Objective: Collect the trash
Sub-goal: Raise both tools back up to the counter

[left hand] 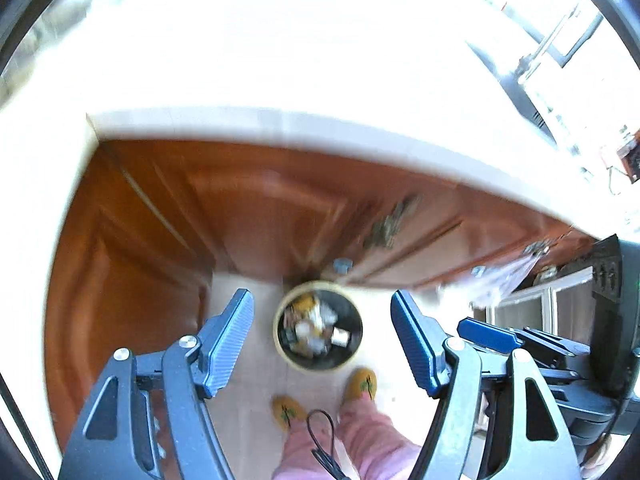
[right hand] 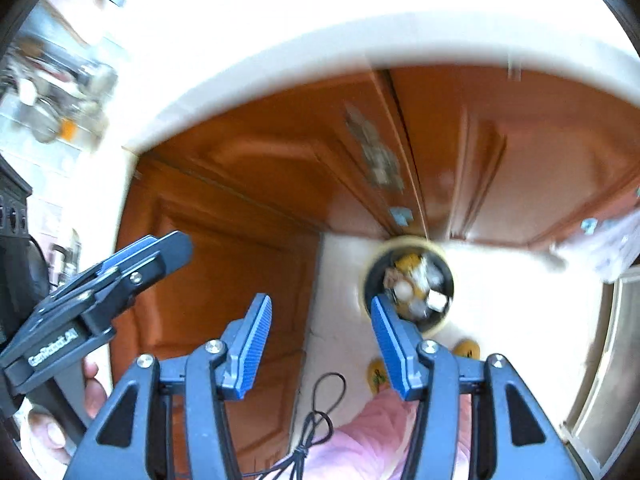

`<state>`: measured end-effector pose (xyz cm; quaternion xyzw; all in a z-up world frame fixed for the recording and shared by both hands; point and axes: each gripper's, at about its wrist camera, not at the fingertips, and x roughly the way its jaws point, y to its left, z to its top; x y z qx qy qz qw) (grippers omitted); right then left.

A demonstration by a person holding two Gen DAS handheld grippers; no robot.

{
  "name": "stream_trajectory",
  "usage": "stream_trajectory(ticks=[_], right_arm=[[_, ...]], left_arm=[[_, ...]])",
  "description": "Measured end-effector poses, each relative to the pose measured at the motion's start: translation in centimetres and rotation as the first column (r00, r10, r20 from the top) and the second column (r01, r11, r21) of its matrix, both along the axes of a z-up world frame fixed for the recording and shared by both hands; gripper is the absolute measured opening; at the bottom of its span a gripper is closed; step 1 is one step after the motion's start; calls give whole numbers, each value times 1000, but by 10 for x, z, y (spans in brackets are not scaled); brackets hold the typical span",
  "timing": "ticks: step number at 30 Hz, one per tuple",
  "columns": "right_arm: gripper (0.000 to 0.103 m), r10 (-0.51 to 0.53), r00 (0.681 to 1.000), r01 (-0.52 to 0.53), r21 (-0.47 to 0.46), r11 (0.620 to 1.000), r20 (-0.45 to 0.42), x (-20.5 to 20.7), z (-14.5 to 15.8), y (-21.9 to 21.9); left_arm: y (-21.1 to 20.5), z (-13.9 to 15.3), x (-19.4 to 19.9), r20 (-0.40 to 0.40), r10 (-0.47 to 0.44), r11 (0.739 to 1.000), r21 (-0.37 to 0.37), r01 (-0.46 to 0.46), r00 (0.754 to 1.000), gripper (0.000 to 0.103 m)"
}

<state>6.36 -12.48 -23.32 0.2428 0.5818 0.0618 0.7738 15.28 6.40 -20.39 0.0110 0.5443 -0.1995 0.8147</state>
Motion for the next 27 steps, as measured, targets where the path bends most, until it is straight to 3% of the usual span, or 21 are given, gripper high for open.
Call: stream_trajectory(ticks=[5, 11, 15, 19, 24, 27], right_arm=[[52, -28, 991, 29, -4, 1000, 128, 12, 69, -4], [52, -69, 964, 82, -39, 996, 255, 36, 148, -11], [52, -75, 936, 105, -72, 992, 343, 54, 206, -15], [52, -60, 910, 116, -112, 987, 409, 76, 258, -17], [52, -54, 889, 127, -131, 983, 456, 109, 301, -22], [52, -66, 883, 133, -114, 985, 464, 127, 314, -34]], left_arm=[[5, 71, 13, 152, -5, 1000, -21, 9, 988, 75], [10, 156, 33, 305, -12, 999, -46, 28, 952, 75], [11, 215, 40, 422, -30, 999, -27, 45, 906, 83], [12, 260, 50, 503, -58, 998, 12, 60, 862, 84], [3, 307, 70, 592, -90, 995, 88, 47, 801, 85], [-4, 325, 86, 618, -102, 992, 117, 37, 780, 88]])
